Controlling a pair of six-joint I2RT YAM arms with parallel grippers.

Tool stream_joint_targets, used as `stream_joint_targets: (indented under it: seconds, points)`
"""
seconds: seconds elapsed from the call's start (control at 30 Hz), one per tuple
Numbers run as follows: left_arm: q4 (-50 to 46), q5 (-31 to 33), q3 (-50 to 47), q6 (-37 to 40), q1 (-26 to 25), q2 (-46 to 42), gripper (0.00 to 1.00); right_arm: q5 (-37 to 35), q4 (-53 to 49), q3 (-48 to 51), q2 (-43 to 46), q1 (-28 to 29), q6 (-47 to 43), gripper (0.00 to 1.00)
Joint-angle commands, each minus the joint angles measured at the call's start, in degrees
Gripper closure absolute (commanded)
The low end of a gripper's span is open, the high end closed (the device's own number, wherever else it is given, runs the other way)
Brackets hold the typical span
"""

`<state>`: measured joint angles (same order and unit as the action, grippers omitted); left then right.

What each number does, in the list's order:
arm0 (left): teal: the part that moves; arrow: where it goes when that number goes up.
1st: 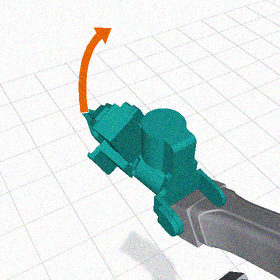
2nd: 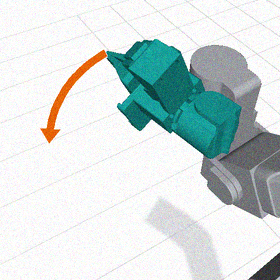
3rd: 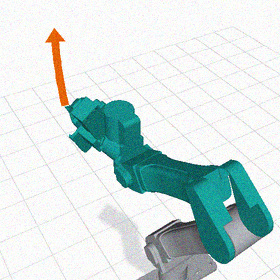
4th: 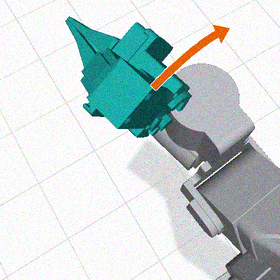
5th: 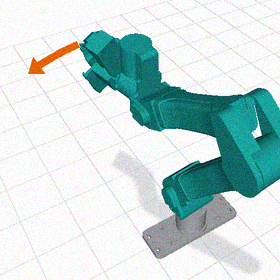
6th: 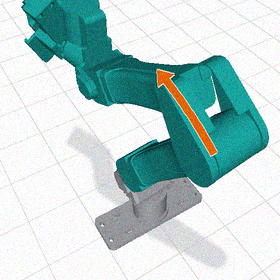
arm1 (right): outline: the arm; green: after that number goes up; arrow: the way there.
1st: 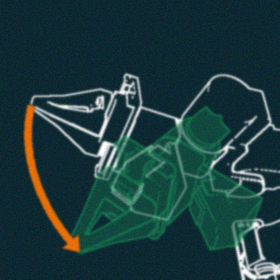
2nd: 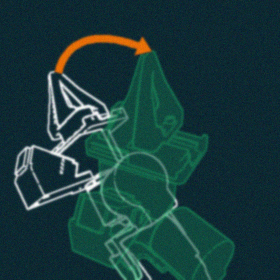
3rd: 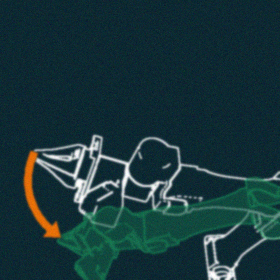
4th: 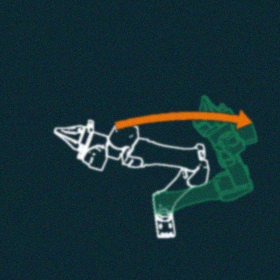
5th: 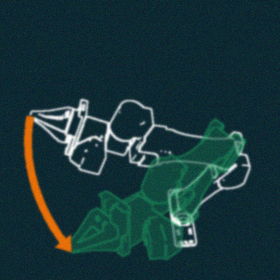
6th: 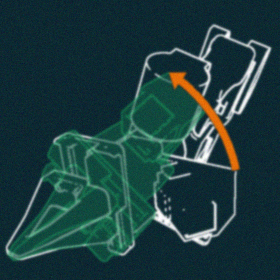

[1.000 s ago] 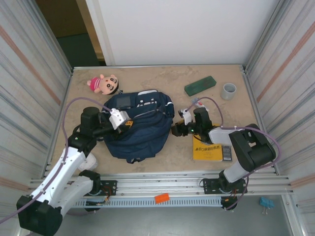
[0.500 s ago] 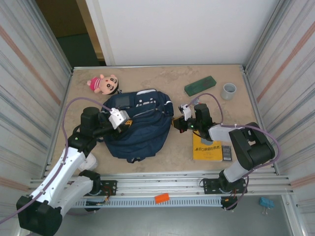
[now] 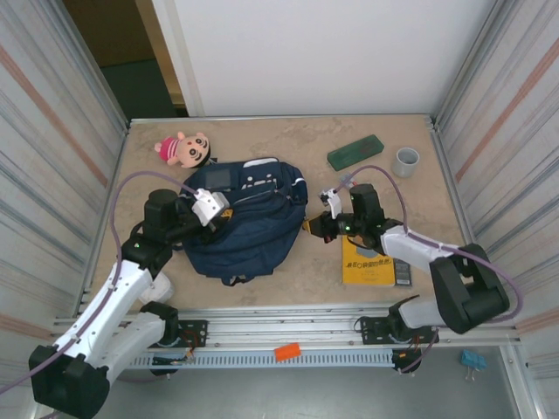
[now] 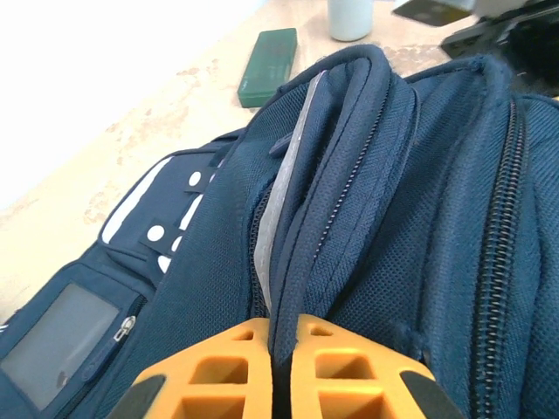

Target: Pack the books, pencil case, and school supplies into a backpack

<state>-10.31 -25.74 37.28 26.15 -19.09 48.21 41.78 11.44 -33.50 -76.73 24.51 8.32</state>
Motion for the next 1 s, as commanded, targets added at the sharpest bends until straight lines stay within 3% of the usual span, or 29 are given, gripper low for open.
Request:
stream_joint_targets:
  seconds: [0.0,0.33,0.7,0.97]
  points:
    - [6.79,11.16,0.35,-0.83,-2.81,-0.01,1.0,4.21,-8.84,-0.9,4.18,1.55,-0.96,1.0]
    - [10.78,22.12,1.09,0.61,-12.23,7.33,1.0,5.91,-17.71,-2.84,11.38,6.21,0.54,1.0]
    - [22.95,31.96,1.38,-7.34,-20.84,18.73,1.0,3.44,-16.73,-5.85,9.5,13.74,10.28,1.0]
    - [27.62,29.36,2.42,-9.56,-23.52,22.92,1.0,1.98,-8.73,-5.79,6.17,17.36,21.3,1.0]
